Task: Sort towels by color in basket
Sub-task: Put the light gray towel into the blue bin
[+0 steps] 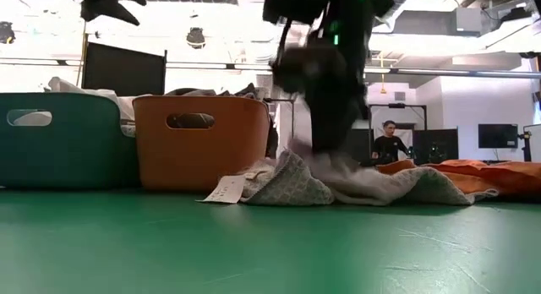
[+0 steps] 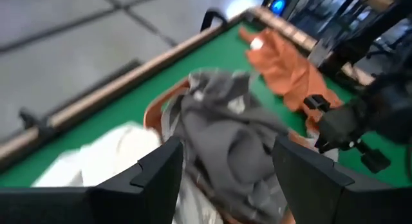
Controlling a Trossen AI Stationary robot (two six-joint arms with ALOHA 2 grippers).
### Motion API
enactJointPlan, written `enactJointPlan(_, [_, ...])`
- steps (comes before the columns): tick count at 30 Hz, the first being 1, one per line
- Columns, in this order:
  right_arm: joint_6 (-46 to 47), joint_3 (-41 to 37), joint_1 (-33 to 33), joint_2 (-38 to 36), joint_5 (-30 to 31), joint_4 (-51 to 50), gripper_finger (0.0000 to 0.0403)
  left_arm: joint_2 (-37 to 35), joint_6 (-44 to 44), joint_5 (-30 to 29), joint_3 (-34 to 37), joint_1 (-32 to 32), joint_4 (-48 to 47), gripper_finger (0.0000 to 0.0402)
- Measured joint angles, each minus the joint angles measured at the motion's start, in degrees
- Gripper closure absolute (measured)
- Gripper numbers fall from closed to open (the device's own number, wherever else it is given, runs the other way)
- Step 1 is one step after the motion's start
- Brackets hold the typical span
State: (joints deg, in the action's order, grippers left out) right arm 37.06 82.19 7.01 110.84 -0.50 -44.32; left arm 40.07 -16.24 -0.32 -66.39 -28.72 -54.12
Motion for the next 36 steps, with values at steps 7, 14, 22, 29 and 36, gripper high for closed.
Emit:
enactJointPlan(7, [-2.3,0.1,-3.1,-16.5,2.2,2.0,0.0376,0.5,4.5,0.3,0.0,0.4,9.7,0.0172])
enactJointPlan(14, [-13.9,0.3,-6.7,-29.4,2.0,23.2,0.0376,3.0,5.3,9.0,5.1,3.2,27.0,0.0172])
enactJointPlan(22, [-17.9,0.3,-12.6,-31.5,2.0,41.6,0.0376,12.1,3.5,13.6,9.6,9.9,52.9,0.0172])
enactJointPlan(29, [-18.0,0.3,-16.0,-27.4,-5.7,49.3,0.0376,23.8,2.6,12.2,9.6,12.6,69.6,0.0172])
enactJointPlan(36, [-17.1,0.3,-16.9,-25.2,-10.8,54.8,0.0376,30.1,1.9,6.7,9.6,12.7,77.4,0.0172])
